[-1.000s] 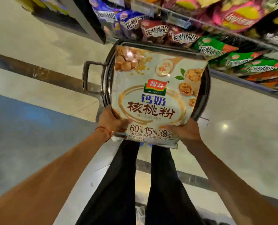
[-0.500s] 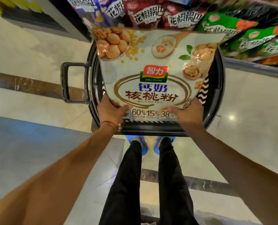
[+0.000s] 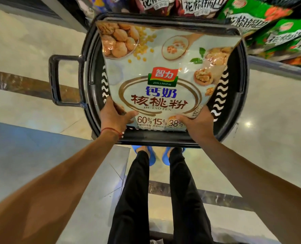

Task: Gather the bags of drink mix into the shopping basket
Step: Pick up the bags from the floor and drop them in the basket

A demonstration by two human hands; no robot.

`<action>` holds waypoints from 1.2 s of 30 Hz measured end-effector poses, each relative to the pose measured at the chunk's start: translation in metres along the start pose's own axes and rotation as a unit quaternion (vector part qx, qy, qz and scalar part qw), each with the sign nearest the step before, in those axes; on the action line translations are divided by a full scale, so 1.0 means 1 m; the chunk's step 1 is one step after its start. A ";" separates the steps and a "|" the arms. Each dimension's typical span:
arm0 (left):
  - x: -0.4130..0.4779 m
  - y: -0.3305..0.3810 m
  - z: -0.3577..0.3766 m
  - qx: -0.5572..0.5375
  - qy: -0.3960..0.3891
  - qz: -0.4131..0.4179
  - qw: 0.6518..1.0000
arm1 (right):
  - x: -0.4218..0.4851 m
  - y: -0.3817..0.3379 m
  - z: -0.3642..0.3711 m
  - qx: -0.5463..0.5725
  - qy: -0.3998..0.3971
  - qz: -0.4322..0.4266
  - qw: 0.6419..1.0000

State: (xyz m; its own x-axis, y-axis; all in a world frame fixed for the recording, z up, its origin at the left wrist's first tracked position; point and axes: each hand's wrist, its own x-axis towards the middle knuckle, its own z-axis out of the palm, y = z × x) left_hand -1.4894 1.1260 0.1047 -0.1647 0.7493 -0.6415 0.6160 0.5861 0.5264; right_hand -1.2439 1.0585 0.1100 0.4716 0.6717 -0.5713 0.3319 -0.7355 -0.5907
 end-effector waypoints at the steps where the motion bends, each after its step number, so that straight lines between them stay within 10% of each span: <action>1: -0.003 0.002 -0.004 0.014 -0.003 -0.002 1.000 | -0.002 -0.002 -0.004 -0.012 -0.004 0.005 1.000; 17: -0.159 0.096 -0.090 0.331 0.037 0.190 0.923 | -0.125 -0.104 -0.130 -0.205 0.052 -0.167 0.963; 36: -0.296 0.162 -0.165 0.371 0.127 0.267 0.880 | -0.226 -0.178 -0.242 -0.260 0.037 -0.295 0.919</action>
State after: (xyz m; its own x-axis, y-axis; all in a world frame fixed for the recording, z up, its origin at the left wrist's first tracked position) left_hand -1.4676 1.0501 0.4718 0.1923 0.9567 -0.2183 0.9759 -0.1630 0.1453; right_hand -1.2116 1.0156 0.4820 0.1317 0.9732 -0.1885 0.8842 -0.2013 -0.4215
